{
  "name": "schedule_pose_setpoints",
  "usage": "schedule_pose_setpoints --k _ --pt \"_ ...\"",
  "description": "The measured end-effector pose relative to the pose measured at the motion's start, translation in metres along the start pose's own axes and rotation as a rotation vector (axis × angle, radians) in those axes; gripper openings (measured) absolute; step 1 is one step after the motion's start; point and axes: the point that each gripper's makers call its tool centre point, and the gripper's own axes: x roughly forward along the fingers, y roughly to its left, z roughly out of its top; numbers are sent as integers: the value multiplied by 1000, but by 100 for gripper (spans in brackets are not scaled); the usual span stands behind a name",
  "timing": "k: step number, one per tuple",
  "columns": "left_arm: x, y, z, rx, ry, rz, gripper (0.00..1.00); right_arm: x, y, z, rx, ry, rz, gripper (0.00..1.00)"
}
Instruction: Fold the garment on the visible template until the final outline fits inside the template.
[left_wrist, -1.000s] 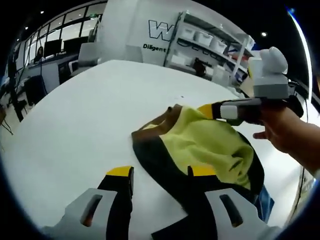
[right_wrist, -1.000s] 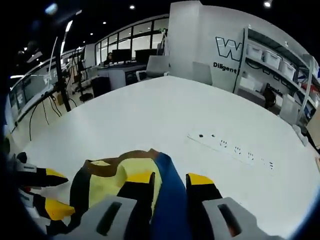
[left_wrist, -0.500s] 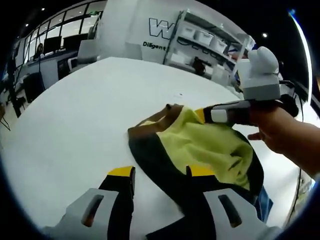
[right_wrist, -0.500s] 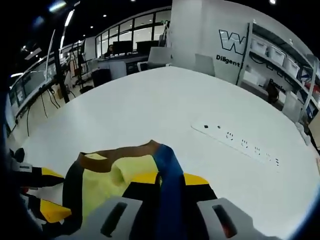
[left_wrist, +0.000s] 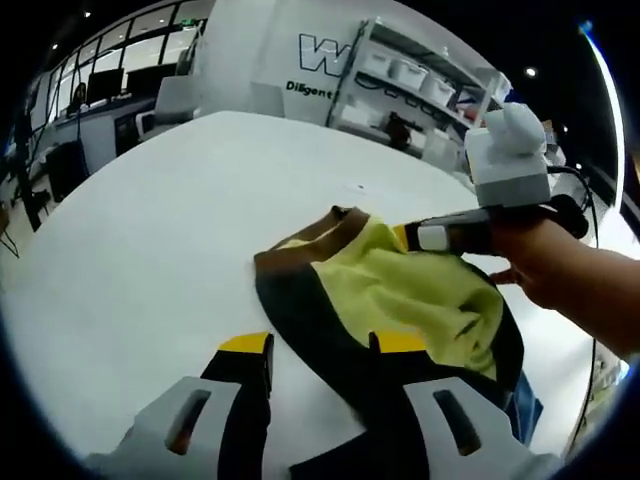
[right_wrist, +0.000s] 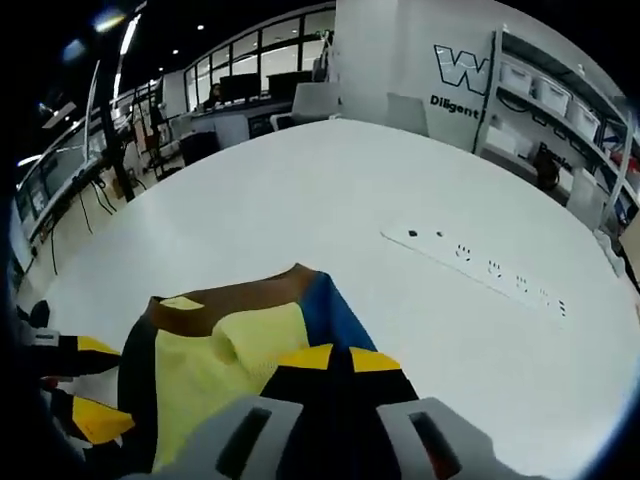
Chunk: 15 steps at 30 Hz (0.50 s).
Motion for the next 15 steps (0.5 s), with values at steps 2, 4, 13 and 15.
schedule_pose_setpoints --k 2,4,13,15 --pt "1 0 0 4 -2 0 34 -2 0 2 7 -9 7 0" --pt "2 1 -1 2 2 2 34 -5 -2 4 11 -17 7 0" --pt "-3 6 -4 -11 15 22 32 -21 -27 14 15 -76 -45 0" --pt "-3 7 -3 -15 13 23 31 -23 -34 12 23 -79 -59 0"
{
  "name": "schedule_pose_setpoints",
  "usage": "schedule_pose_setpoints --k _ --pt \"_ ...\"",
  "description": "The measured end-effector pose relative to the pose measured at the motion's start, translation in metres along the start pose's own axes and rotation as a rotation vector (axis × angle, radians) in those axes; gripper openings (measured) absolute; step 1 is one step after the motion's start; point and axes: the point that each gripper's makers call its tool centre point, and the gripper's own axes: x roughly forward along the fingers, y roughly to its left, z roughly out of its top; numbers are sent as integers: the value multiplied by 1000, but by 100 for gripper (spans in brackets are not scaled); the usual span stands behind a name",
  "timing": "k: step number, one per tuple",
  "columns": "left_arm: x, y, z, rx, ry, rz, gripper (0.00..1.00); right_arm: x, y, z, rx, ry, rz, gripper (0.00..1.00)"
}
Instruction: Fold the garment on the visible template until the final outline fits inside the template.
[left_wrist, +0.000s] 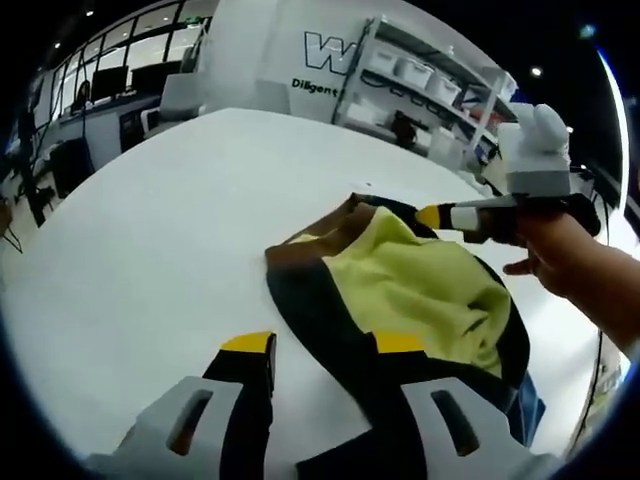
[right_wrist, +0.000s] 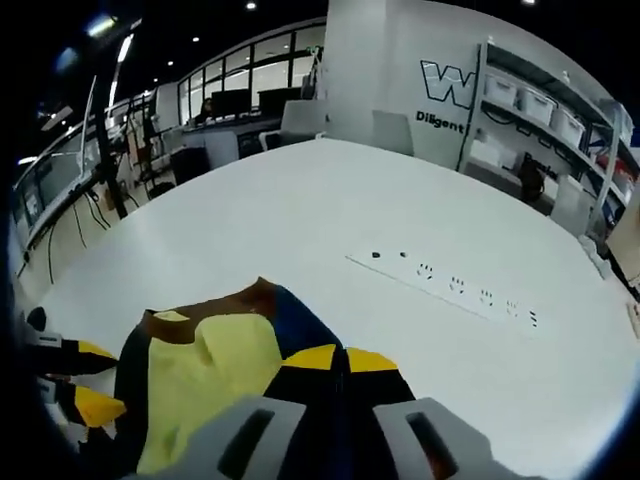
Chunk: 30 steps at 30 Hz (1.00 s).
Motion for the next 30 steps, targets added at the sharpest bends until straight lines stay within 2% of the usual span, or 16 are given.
schedule_pose_setpoints --k 7,11,15,18,22,27,30 --pt "1 -4 3 -13 -12 -9 29 -11 -38 -6 35 -9 -65 0" --pt "8 -12 1 0 4 -15 28 -18 -52 -12 75 -6 -84 0" --pt "11 -25 7 17 -11 -30 31 -20 -55 -15 84 -5 -89 0" --pt "18 -31 6 89 18 -14 31 -23 -57 -15 95 -13 -90 0" --pt "25 -39 3 88 36 -21 30 -25 -57 -14 102 -18 -89 0" --pt "28 -48 3 119 30 -29 27 -28 -61 -18 118 -20 -92 0" --pt "26 -53 3 111 33 -45 20 -30 -63 -20 132 -21 -95 0"
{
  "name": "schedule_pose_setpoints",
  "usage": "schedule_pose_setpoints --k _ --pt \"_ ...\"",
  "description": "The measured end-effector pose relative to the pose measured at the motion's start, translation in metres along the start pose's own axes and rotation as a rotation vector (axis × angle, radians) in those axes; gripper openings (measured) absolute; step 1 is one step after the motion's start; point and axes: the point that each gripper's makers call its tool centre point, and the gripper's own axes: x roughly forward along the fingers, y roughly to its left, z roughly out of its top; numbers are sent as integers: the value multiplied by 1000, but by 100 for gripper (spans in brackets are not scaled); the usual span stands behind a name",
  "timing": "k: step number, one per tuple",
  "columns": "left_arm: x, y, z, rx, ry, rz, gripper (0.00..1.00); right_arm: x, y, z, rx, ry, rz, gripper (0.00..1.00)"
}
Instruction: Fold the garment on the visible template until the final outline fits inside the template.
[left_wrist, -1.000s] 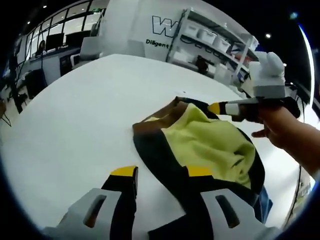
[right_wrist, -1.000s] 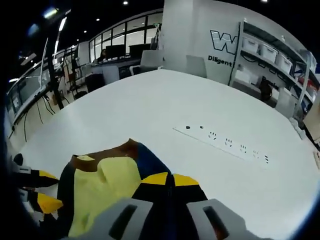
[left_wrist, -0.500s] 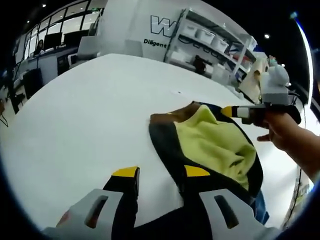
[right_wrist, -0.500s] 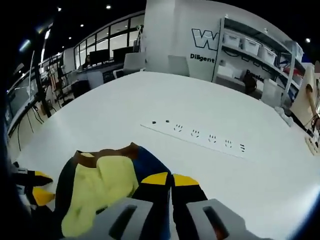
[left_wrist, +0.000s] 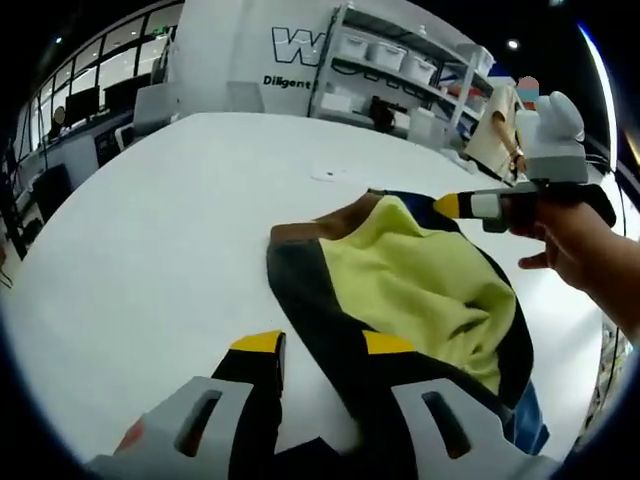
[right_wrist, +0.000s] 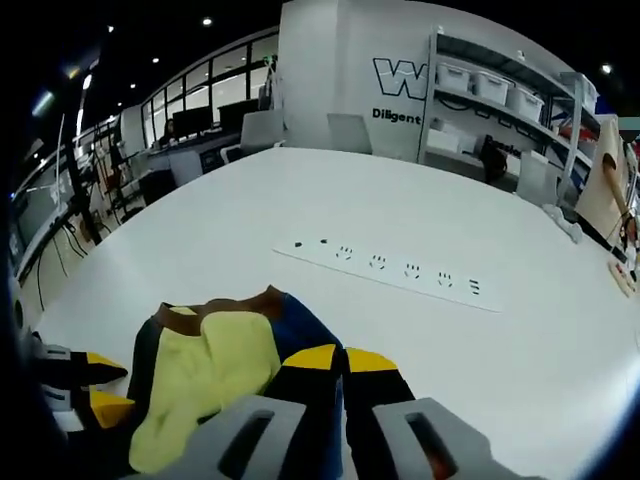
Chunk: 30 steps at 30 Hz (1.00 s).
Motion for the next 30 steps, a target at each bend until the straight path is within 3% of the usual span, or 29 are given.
schedule_pose_setpoints --k 3,8,11,17,27,30 --pt "2 -5 -3 -7 8 -27 13 -1 -2 -3 13 0 -1 0" --pt "6 -7 -5 -9 11 -23 11 -3 -6 -6 29 -1 -3 0" --pt "7 -6 -9 8 31 -21 0 -4 -7 -6 34 -1 -4 0" --pt "12 -7 -8 59 30 -14 0 -4 -8 -8 41 -4 -4 0" --pt "6 5 -1 17 43 8 0 -9 -19 -9 60 -8 -17 0" --pt "4 4 -5 12 53 14 11 -10 -19 -9 61 -9 -17 0"
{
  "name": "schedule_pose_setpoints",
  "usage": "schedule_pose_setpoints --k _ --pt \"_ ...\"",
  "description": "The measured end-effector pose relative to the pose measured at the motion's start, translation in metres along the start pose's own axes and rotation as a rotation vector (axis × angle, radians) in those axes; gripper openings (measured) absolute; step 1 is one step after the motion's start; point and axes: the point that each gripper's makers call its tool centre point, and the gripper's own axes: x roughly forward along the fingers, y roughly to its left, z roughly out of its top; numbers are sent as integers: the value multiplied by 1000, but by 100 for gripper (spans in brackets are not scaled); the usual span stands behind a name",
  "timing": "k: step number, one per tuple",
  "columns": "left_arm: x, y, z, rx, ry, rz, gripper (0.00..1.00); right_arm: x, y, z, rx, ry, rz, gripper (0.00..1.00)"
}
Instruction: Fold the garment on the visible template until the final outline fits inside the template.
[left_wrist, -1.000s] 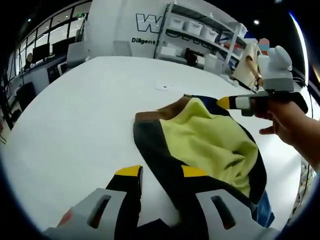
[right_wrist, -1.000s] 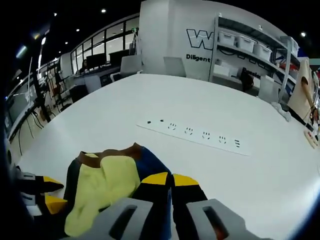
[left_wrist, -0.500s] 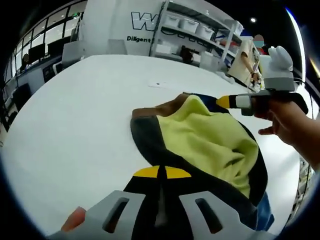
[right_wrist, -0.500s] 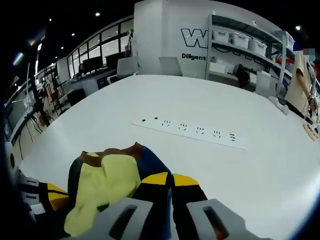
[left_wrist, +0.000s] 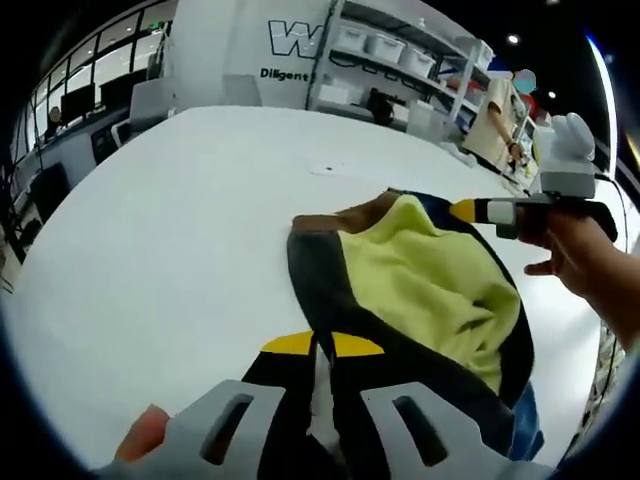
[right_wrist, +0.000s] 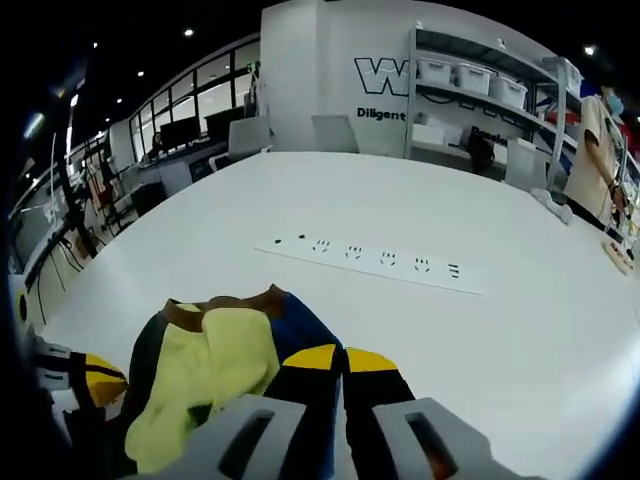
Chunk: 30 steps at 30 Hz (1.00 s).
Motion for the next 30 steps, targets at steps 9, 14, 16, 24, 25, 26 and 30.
schedule_pose_setpoints --k 9,14,16,24,25,26,30 --pt "-3 -15 -3 2 -15 -4 24 -2 -3 1 8 -8 0 0" --pt "0 -24 -7 80 1 0 19 -3 -5 0 15 -10 0 0" --pt "1 -31 -13 90 10 -16 12 -4 -6 -2 15 -10 -1 0" --pt "8 -38 -16 87 35 -51 1 -6 -13 -6 29 -9 -7 0" --pt "8 -37 -15 68 49 -54 0 -6 -14 -6 31 -9 -8 0" --pt "8 -35 -14 77 50 -46 0 -6 -14 -6 33 -10 -9 0" --pt "4 -22 -3 110 23 -31 0 -9 -18 -5 36 -16 -14 0"
